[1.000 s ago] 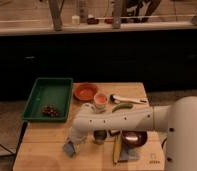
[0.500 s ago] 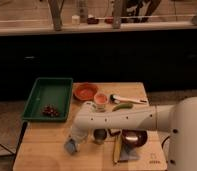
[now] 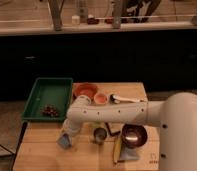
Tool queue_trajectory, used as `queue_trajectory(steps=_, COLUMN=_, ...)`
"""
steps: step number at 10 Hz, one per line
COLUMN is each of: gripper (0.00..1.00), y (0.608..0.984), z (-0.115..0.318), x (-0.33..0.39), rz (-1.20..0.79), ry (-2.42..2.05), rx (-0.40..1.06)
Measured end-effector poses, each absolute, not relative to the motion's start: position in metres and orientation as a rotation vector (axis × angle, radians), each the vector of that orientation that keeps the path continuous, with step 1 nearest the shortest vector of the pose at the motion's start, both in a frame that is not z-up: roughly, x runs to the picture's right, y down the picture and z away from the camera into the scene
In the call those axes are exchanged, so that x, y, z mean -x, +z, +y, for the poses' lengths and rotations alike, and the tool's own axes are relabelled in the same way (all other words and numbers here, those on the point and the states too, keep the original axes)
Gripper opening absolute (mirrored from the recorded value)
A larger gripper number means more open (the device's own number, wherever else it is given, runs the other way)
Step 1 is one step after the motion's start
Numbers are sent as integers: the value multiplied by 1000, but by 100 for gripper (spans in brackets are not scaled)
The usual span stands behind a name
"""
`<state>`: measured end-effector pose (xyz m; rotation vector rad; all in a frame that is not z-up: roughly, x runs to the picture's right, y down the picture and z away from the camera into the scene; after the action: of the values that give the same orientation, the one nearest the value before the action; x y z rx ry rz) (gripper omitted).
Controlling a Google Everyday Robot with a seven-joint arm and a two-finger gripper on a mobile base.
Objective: Wipe table surface with sponge
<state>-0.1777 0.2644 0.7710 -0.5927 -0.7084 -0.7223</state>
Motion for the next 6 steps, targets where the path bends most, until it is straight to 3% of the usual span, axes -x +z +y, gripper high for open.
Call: queue_trajectory(steps=6, gripper=0, y=720, z=300, x=216, rz=-856, ry=-893, rx=580)
